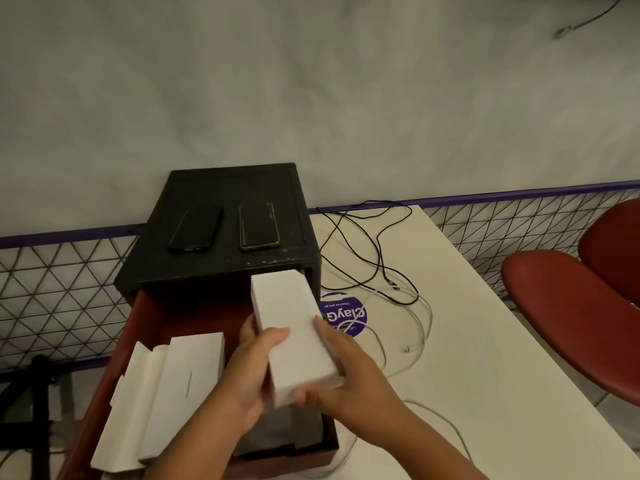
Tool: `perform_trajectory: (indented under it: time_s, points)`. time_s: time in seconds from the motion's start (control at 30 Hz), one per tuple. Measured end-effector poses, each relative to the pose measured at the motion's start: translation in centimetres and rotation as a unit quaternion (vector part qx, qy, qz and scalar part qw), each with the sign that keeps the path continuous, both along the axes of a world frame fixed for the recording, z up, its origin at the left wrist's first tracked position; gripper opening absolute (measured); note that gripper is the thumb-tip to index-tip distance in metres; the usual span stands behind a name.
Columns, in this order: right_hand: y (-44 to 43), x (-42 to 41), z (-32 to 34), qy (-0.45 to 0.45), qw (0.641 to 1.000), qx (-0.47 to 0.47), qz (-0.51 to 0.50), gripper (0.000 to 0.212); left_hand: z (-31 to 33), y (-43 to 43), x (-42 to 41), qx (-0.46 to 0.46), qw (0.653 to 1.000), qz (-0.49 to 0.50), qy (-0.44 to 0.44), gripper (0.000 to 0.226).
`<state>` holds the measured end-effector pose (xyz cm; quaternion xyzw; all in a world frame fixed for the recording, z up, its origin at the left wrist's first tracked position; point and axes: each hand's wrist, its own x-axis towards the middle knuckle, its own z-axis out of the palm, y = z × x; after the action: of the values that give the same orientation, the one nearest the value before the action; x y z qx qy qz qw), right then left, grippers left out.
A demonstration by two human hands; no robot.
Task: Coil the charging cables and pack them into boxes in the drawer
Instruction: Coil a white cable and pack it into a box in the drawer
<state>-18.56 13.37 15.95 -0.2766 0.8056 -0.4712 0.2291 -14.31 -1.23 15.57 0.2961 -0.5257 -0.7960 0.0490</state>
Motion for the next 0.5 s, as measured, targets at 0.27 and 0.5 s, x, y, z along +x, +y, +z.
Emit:
perform_trajectory:
  time_s: [0.27, 0.5]
  points:
    - [-2.8, 0.0, -2.2, 0.114, 0.988, 0.104, 0.013, 0.041, -3.2, -5.6, -0.3, 0.063, 0.996, 0.008, -0.058, 0.05]
    - [-3.1, -0.1, -5.5, 0.11, 0.964, 0.24, 0.016, 0.063, -4.9, -7.1, -3.7, 0.051, 0.986, 0.01, -0.156, 0.038]
